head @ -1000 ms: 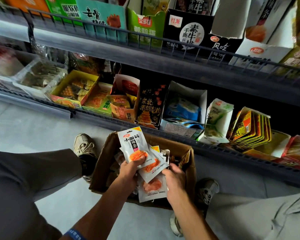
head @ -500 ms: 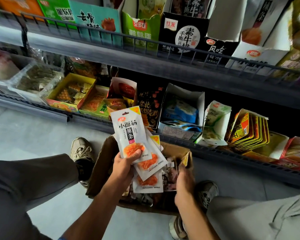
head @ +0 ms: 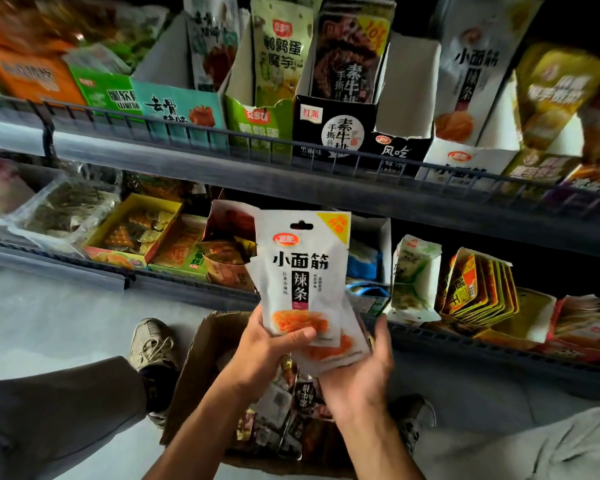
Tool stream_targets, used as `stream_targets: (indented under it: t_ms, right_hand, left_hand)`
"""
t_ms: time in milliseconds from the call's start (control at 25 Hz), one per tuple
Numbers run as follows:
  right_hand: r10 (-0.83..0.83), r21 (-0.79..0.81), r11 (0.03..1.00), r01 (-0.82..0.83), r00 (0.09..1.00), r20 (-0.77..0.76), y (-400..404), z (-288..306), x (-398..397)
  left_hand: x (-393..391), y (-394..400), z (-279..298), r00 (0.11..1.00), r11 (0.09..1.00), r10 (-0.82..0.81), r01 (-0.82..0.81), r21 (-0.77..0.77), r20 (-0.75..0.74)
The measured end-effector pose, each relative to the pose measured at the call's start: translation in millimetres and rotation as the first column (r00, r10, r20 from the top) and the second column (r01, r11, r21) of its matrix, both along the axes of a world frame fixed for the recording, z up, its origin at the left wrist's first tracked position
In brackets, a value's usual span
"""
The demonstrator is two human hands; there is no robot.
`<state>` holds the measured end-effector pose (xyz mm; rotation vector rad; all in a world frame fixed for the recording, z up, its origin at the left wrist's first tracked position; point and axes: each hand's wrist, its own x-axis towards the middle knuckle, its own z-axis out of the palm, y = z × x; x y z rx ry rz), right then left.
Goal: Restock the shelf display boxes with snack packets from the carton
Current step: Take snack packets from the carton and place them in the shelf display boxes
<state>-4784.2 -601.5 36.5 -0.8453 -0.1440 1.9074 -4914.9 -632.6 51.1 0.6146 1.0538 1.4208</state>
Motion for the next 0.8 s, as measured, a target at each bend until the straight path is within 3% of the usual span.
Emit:
stream_targets:
  t_ms: [120,240,320,400,480,600,680,800]
  right_hand:
    - [0.103,0.09,0.988,-0.123,0.975,0.196,4,11,5]
    - [0.033,0.211,0.957,-0.2,0.797,0.604,14,12,18]
    - [0.079,0.268,0.884,-0.383,0.688,0.722,14,21,19]
    - [0.062,0.267,0.868,-0.418,0.625,0.778,13,26,16]
    - [0.002,0.23,0.939,-0.254,0.674,0.738,13,31,16]
    - [0.002,0.045,0.999,-0.026,0.882,0.47,18,27,23]
    - [0.023,0.01,1.0,-0.028,0.935,0.353,22,25,27]
    - [0.028,0.093,0.994,-0.057,0.958,0.285,30,24,39]
  left_hand:
    - [9,-2,3,1.0,1.0,0.009,-0.009,-0.005,-0.019]
    - [-2,0,10,0.986,0.999,0.026,-0.032,-0.035,-0.165]
    - [-4,0,12,0.939,0.997,-0.073,0.057,-0.056,-0.335]
    - [1,-3,14,0.909,0.985,-0.173,0.156,-0.075,-0.378]
    - [8,-9,15,0.947,0.97,-0.241,0.232,-0.066,-0.212]
    - [9,-12,13,0.976,0.972,-0.217,0.217,-0.086,0.004]
    - [6,-13,13,0.982,0.979,-0.181,0.185,-0.092,0.048]
    - [4,-12,19,0.99,0.986,-0.094,0.107,-0.127,0.101]
